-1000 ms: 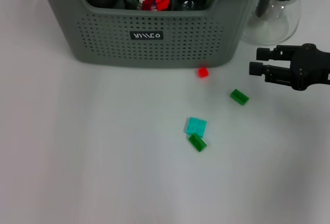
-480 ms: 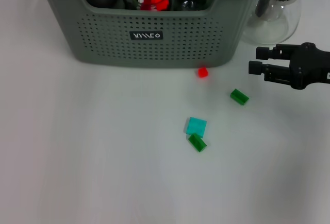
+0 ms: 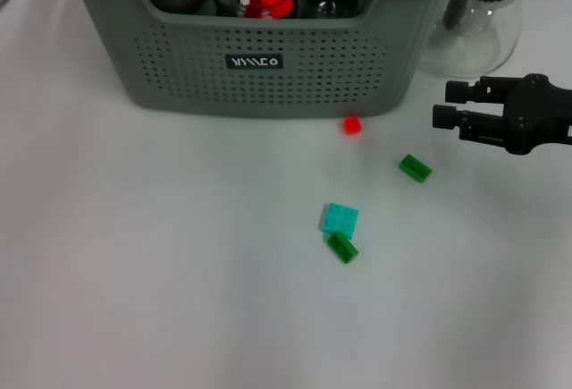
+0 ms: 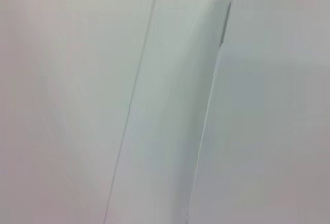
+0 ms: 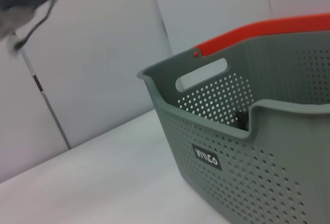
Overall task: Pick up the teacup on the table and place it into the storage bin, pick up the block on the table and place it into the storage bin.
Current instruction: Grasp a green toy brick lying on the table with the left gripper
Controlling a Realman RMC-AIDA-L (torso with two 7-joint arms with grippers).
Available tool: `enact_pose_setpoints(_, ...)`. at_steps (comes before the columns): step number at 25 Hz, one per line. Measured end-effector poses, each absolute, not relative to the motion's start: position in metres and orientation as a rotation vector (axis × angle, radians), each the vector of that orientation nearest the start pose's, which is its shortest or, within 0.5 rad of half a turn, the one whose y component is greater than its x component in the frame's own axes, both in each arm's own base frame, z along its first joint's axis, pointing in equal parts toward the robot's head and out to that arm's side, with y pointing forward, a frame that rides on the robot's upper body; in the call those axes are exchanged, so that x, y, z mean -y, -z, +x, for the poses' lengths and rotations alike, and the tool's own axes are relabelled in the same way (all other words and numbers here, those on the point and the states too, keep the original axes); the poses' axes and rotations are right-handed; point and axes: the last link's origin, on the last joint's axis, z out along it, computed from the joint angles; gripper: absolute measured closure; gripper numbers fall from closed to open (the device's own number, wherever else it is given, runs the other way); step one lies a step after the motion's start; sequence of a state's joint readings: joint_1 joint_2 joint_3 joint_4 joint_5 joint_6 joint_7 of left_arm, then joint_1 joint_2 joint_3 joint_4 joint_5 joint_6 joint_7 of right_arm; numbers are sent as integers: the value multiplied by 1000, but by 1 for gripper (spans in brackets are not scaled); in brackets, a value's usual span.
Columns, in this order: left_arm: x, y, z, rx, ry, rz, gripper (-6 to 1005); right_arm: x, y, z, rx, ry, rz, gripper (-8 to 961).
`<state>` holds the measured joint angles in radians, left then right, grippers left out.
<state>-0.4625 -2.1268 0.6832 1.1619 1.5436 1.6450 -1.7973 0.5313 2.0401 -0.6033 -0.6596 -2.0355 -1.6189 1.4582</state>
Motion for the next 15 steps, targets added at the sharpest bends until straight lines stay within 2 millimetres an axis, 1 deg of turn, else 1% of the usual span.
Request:
enact_pose_setpoints(2,-322,-101,-200,444,1240,-2382,429,-332,-23,270,-732,-732,-2693,430)
enact_pose_setpoints(4,-305,-82,-222,409,1183,-2393,429,-333,-23,270,-732,-727,-2690,430)
enact_pose_setpoints(5,-296,-68,-235,400,1148,-2409,429,-333,-24,270,-731,-725,-2688,430)
enact_pose_setpoints(6,-290,-57,-243,392,1122,-2428,429,-333,-24,270,-731,-725,-2688,430)
enact_pose_setpoints(7,-282,-42,-253,387,1092,-2461,429,-334,-24,270,-734,-724,-2686,430)
enact_pose_setpoints(10,-269,-4,-269,417,1035,-2539,430,-335,-25,270,-742,-722,-2683,430)
enact_pose_setpoints(11,-264,15,-274,431,1004,-2575,430,-335,-25,270,-743,-721,-2682,430)
enact_pose_setpoints(12,-262,25,-277,432,980,-2597,430,-335,-25,270,-744,-722,-2682,430)
enact_pose_setpoints(15,-254,66,-278,397,894,-2687,430,-336,-25,269,-749,-724,-2683,430)
